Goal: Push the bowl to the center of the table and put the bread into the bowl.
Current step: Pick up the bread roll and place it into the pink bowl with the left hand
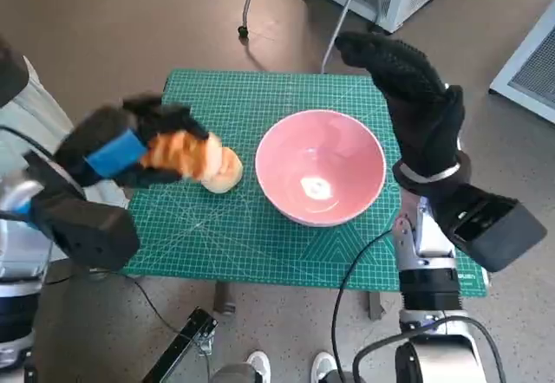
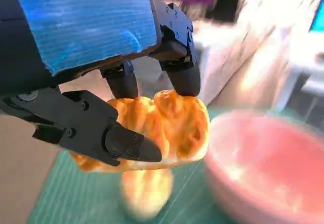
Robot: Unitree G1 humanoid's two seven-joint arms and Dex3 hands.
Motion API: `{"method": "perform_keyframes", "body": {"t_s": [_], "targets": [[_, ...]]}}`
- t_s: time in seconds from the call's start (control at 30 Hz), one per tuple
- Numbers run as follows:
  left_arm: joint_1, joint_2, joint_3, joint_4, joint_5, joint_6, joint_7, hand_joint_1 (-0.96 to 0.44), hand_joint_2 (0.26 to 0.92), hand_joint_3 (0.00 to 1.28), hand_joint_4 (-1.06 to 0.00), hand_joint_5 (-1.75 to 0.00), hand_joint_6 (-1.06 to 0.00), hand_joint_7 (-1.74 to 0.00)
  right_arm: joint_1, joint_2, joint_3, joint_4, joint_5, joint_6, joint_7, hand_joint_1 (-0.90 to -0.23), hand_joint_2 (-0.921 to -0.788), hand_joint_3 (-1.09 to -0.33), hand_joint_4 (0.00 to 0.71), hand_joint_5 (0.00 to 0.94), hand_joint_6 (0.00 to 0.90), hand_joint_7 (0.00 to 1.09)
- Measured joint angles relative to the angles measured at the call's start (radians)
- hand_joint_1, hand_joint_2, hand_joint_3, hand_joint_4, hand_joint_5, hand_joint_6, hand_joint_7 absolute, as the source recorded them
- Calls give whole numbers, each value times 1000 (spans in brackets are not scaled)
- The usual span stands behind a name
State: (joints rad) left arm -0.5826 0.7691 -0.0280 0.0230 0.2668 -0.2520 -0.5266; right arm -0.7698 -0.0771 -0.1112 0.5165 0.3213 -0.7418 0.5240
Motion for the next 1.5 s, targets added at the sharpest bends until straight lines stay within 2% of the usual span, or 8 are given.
{"method": "perform_keyframes", "body": {"t_s": [0.43, 1.03, 1.1, 1.17, 1.2, 1.3, 1.4, 1.5], "targets": [[-229, -190, -138, 43, 90, 48, 41, 0, 920, 160, -531, -1318, -578, -1235, 1, -1, -10, 14, 19, -6, 18, -682, -921, -754, 324, 10, -1, 941], [-445, -436, -321, 562, 212, -82, 187, -1, 920, 148, -580, -1255, -555, -1278, 10, -12, -31, 17, 35, -13, 34, -694, -921, -734, 326, 12, 9, 928], [-450, -450, -333, 599, 220, -83, 186, -1, 920, 178, -531, -1297, -534, -1303, 13, -12, -34, 17, 36, -13, 36, -696, -921, -730, 327, 13, 15, 921], [-456, -461, -346, 628, 226, -72, 174, -1, 921, 272, -388, -1401, -468, -1404, 15, -12, -38, 17, 37, -13, 36, -699, -921, -728, 328, 13, 17, 916], [-457, -465, -351, 636, 229, -62, 162, -31, 880, 287, -267, -1097, -340, -1198, 16, -13, -39, 16, 36, -13, 36, -700, -921, -728, 328, 13, 17, 913], [-457, -472, -363, 643, 229, -16, 103, -75, 825, 239, -155, -448, -147, -795, 20, -13, -40, 13, 36, -13, 35, -702, -921, -730, 328, 13, 15, 907], [-457, -473, -372, 635, 229, 46, 27, -103, 801, 182, -126, -175, -75, -639, 23, -14, -41, 11, 32, -15, 33, -705, -921, -734, 329, 14, 12, 900], [-456, -469, -373, 613, 223, 96, -39, -122, 799, 143, -125, -75, -77, -574, 27, -15, -42, 8, 27, -19, 30, -705, -921, -741, 329, 14, 11, 896]]}}
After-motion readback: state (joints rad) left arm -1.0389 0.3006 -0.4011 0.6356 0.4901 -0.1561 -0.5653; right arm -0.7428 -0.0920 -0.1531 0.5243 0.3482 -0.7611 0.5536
